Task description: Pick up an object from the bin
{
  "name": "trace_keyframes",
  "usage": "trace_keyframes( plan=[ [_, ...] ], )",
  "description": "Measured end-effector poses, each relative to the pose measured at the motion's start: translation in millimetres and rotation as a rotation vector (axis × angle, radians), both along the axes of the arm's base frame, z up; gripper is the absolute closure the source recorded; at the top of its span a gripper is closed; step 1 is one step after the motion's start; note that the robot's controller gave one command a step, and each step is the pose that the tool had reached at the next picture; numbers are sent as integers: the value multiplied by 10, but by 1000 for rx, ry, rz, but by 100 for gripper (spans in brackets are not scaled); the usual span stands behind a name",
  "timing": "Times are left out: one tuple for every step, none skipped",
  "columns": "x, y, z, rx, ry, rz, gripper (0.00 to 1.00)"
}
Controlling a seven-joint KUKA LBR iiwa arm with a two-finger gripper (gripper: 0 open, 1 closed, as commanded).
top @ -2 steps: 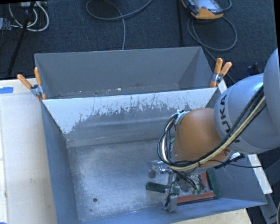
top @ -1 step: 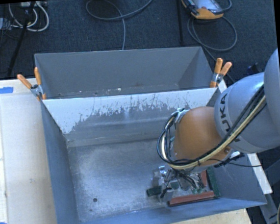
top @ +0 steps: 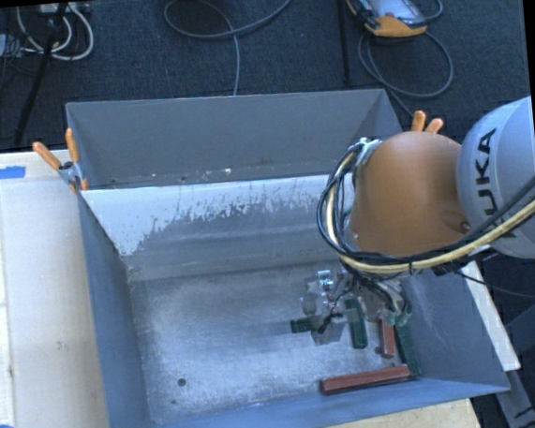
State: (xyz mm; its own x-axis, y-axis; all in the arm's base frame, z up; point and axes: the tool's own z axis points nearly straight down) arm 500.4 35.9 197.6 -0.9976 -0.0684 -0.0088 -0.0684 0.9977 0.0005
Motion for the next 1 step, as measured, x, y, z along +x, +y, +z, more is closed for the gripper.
trace_keyframes(
  plan=[
    [-32,-127,384,-3,5,290,100]
  ],
)
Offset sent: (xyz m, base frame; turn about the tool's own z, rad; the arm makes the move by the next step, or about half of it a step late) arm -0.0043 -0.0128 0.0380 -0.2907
